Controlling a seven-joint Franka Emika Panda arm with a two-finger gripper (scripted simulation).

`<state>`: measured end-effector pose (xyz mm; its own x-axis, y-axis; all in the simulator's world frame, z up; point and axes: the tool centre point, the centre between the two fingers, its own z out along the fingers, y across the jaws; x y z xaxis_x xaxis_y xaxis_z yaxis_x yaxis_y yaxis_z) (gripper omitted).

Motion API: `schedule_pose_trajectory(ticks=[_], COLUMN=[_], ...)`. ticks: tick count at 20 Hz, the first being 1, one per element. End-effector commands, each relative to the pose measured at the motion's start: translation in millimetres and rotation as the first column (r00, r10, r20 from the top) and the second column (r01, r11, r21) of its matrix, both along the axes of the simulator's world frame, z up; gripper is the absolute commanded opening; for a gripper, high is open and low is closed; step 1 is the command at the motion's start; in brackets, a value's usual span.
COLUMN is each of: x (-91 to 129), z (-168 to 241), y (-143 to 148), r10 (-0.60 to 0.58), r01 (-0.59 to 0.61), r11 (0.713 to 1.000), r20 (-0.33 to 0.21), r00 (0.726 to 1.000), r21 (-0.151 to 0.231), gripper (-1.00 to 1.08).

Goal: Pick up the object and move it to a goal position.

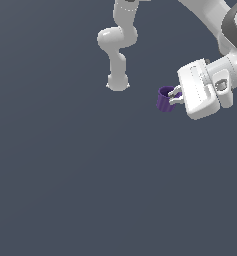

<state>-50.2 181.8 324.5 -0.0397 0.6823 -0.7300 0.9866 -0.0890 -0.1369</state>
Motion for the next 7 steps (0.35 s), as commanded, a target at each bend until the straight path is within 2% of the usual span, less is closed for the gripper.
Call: schedule_pose_trajectory(ticks=[1, 7], x=[-1.7, -2.9], z=[7.9, 14.0], y=[6.8, 12.9], r10=[-0.002, -0.002], r01=[0.002, 0.002], r11=[1.000, 1.000], r20=[0.001, 0.001], r00=[1.000, 1.000], r21=[-0.001, -0.001], gripper=[-1.00, -1.00])
